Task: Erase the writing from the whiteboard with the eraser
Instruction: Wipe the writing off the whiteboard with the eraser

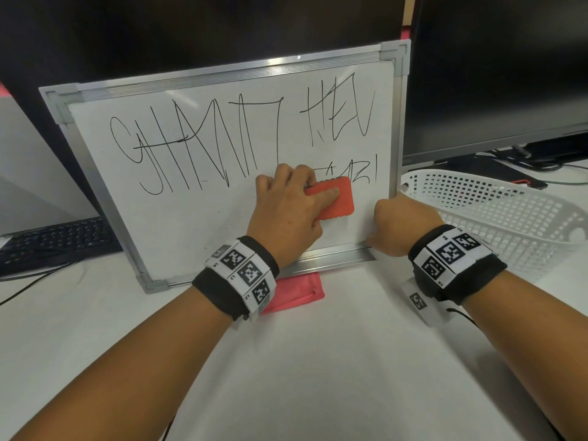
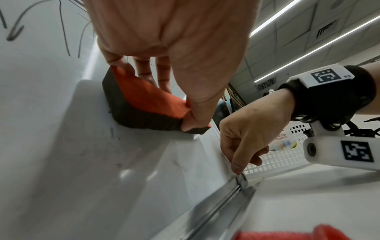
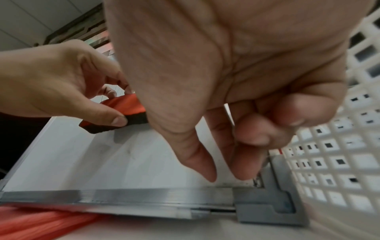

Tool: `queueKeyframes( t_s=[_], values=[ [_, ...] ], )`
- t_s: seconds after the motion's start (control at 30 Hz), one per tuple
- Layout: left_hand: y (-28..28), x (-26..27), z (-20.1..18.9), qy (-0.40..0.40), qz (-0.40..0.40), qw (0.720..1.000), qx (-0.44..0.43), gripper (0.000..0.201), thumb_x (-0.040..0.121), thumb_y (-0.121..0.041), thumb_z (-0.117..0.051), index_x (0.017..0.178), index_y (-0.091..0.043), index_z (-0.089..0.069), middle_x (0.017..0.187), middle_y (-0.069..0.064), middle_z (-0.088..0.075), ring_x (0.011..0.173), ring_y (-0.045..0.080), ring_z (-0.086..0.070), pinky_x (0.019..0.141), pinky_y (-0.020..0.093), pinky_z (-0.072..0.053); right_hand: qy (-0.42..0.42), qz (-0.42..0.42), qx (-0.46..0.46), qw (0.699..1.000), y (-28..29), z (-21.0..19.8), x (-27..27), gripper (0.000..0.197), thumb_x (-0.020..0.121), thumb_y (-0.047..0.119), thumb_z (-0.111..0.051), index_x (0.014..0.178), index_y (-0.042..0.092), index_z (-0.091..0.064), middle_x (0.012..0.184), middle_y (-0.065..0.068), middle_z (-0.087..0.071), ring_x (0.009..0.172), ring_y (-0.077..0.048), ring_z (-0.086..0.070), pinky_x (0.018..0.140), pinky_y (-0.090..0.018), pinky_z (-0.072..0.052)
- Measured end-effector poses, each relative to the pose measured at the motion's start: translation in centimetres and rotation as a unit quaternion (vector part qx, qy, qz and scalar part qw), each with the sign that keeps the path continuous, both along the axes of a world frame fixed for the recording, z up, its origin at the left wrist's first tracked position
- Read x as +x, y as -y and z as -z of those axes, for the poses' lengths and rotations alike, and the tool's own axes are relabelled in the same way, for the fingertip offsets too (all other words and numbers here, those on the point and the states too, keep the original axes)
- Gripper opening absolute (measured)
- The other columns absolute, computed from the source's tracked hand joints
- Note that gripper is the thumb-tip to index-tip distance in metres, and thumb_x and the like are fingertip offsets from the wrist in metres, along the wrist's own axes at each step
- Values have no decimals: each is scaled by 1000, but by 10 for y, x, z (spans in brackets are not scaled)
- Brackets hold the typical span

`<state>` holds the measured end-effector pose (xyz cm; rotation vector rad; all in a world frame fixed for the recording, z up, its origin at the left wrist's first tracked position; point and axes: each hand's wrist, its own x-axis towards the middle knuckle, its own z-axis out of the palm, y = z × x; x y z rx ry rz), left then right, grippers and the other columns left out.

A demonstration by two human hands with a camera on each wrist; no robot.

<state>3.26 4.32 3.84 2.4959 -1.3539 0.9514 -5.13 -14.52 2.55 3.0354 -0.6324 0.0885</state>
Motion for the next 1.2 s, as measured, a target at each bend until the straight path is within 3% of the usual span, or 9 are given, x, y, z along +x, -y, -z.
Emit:
queueKeyframes(
  t_s=[0.1, 0.27, 0.37, 0.53, 0.67, 0.8, 0.87, 1.03, 1.2],
  values=[
    [10, -7, 0, -2, 1, 1000, 28, 45, 64, -21, -79, 108, -31, -75, 109, 5, -59, 100, 34, -53, 84, 49, -40, 6, -1, 3, 1000, 1, 2, -1, 30, 87, 31, -62, 70, 19, -40, 76, -3, -52, 67, -22, -53, 63, -30, -44],
    [16, -10, 0, -17, -5, 1000, 16, 49, 66, -24, -78, 114, -32, -72, 112, 5, -57, 103, 34, -52, 85, 48, -38, 27, -4, 22, 999, 1, -1, -3, 31, 89, 31, -61, 68, 17, -42, 75, -4, -51, 61, -19, -50, 58, -27, -40],
    [16, -13, 3, -23, -1, 999, 24, 47, 64, -20, -79, 109, -32, -74, 109, 4, -57, 102, 33, -51, 84, 48, -36, 44, 1, 38, 998, 0, -3, -2, 33, 89, 32, -62, 68, 16, -42, 76, -5, -43, 60, -21, -49, 63, -31, -46],
    [10, -8, 3, -46, -18, 998, -38, 51, 71, -23, -79, 120, -32, -69, 113, 5, -57, 103, 32, -52, 82, 48, -40, 115, -9, 64, 991, -2, -6, -2, 22, 85, 35, -63, 77, 14, -60, 78, -6, -51, 69, -26, -54, 62, -31, -45],
    [3, -9, 10, -60, -19, 996, -65, 52, 73, -27, -81, 123, -30, -67, 110, 7, -58, 100, 32, -54, 77, 45, -46, 215, -59, 159, 962, -5, -4, -4, 19, 83, 32, -66, 84, 15, -57, 71, -4, -61, 71, -24, -58, 63, -31, -48],
    [-2, -9, 12, -103, -3, 992, -76, 57, 77, -31, -81, 131, -25, -65, 113, 10, -58, 99, 34, -55, 79, 51, -53, 230, -105, 312, 916, -14, 1, -4, 34, 78, 21, -73, 95, 18, -43, 71, -1, -74, 71, -18, -68, 72, -28, -50],
    [-2, -11, 16, -137, 24, 987, -82, 57, 79, -29, -79, 133, -24, -63, 116, 10, -57, 99, 32, -57, 81, 53, -54, 239, -106, 379, 888, -20, 2, -4, 37, 76, 18, -74, 96, 19, -43, 76, -2, -76, 70, -19, -72, 72, -38, -59],
    [-6, -22, 25, -246, 82, 958, -122, 57, 83, -16, -52, 140, -20, -59, 128, 7, -56, 111, 28, -58, 95, 51, -50, 267, -96, 369, 885, -30, 8, -6, 38, 75, 18, -75, 96, 19, -44, 75, -1, -74, 69, -16, -67, 61, -25, -48],
    [-14, -33, 19, -287, 86, 942, -153, 57, 79, -3, -49, 134, -14, -59, 120, 4, -68, 109, 28, -57, 98, 38, -45, 291, -94, 367, 879, -38, 10, -8, 56, 68, 32, -84, 102, 20, -41, 86, -1, -72, 74, -21, -71, 61, -29, -56]
  ],
)
